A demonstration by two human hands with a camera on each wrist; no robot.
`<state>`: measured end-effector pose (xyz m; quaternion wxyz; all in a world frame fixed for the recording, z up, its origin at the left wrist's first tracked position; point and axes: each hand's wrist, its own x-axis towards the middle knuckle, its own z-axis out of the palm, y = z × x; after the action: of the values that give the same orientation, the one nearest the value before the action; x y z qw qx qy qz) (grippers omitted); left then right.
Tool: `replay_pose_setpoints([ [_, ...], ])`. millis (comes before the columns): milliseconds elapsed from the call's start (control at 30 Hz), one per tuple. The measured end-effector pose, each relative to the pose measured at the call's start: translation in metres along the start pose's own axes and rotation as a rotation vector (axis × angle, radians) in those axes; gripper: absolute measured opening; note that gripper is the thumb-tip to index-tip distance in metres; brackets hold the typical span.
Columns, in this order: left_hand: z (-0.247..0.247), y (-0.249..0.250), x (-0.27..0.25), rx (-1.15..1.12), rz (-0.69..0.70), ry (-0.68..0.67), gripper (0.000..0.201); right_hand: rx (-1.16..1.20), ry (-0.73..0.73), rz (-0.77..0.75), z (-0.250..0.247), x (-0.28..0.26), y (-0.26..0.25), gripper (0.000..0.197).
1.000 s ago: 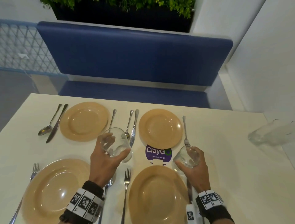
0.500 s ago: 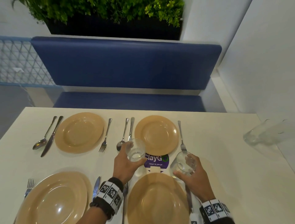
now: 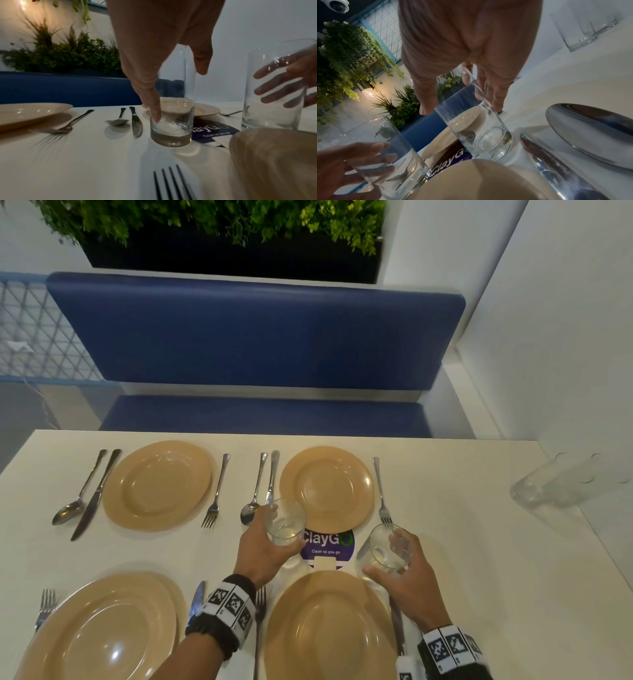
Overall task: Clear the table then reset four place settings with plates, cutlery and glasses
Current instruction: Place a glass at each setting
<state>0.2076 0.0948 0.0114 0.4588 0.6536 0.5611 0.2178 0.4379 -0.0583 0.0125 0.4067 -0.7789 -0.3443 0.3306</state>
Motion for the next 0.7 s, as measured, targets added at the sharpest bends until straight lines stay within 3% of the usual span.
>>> replay_pose_setpoints([
  [700,-0.015,0.004,0.004,0.059,-0.001,-0.080,0.077,-0.033,-0.015,-0.026,-0.002,-0.001,0.007,0.081],
])
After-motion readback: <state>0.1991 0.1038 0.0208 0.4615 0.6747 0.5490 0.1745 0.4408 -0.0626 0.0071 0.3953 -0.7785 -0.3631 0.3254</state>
